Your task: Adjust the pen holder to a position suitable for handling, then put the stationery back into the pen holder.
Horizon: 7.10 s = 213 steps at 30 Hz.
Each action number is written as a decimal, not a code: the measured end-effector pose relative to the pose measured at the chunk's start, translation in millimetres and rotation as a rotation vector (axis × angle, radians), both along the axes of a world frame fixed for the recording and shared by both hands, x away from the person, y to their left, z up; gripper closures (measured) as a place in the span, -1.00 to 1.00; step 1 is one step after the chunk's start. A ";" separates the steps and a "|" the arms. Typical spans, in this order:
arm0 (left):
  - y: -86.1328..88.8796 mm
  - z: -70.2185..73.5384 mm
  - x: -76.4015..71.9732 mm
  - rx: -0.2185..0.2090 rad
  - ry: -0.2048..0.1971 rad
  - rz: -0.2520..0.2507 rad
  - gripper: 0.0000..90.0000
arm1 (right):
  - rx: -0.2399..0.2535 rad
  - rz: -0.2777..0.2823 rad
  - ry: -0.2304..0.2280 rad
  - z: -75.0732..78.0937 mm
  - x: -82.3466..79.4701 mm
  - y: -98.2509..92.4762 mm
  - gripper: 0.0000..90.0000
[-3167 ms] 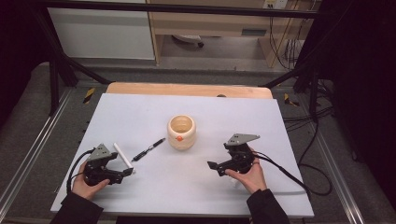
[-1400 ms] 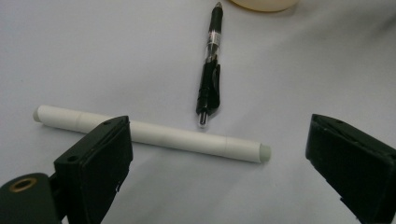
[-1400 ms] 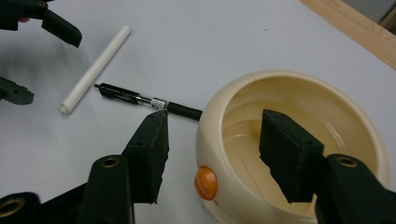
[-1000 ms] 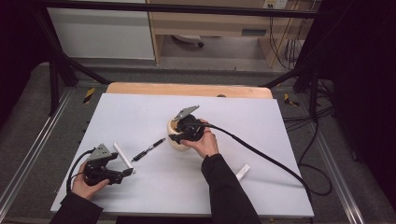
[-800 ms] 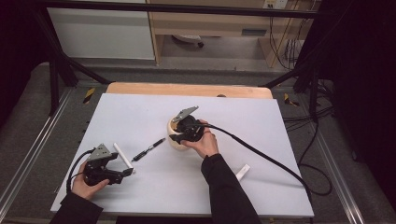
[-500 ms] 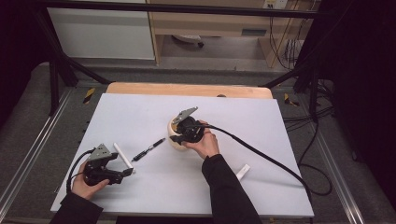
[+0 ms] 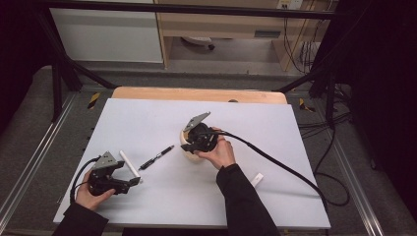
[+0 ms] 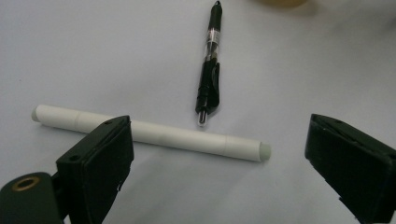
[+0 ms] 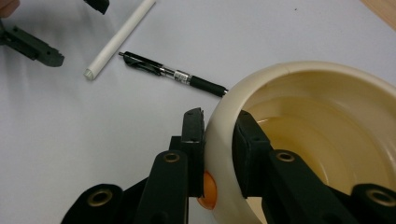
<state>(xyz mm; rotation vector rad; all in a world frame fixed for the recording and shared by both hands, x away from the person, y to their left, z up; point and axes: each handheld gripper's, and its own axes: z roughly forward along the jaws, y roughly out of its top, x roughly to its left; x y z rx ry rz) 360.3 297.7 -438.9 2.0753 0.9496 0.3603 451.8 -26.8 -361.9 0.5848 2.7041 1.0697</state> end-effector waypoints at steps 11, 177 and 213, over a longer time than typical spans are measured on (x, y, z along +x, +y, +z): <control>-0.3 -0.1 0.1 0.003 0.001 -0.001 -0.81 | -0.001 0.032 0.023 5.3 -15.0 -22.1 0.71; -6.1 1.5 -0.9 0.031 -0.004 -0.006 -0.81 | 0.161 -0.330 0.020 -76.3 -86.9 -194.5 0.99; -6.5 1.5 -0.9 0.033 -0.003 -0.008 -0.81 | 0.181 -0.365 -0.017 -82.8 -31.4 -145.2 1.00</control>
